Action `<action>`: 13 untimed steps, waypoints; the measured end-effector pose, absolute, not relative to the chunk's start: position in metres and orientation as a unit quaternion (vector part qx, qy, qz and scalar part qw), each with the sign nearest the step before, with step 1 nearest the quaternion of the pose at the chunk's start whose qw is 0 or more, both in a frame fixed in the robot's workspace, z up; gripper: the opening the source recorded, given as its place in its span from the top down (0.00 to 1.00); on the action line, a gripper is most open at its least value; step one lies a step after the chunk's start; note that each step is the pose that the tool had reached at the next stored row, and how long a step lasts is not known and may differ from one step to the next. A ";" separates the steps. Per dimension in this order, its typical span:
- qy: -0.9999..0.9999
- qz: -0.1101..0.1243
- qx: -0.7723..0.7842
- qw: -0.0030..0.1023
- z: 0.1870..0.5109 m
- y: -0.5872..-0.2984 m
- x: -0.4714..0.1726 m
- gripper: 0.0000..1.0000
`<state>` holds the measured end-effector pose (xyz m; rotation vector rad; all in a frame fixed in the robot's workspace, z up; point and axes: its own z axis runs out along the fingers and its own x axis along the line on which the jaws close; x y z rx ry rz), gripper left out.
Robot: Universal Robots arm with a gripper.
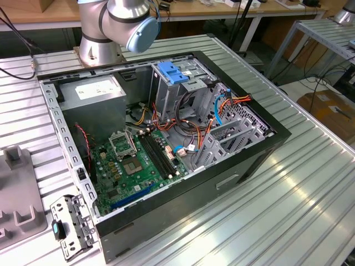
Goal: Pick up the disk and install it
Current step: 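Pick up the disk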
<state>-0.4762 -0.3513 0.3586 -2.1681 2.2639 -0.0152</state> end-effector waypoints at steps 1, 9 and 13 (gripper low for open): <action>0.722 -0.005 -0.692 0.003 0.360 -0.351 -0.476 0.64; 0.722 -0.005 -0.692 0.003 0.364 -0.351 -0.476 0.64; 0.722 -0.005 -0.692 0.003 0.367 -0.351 -0.476 0.64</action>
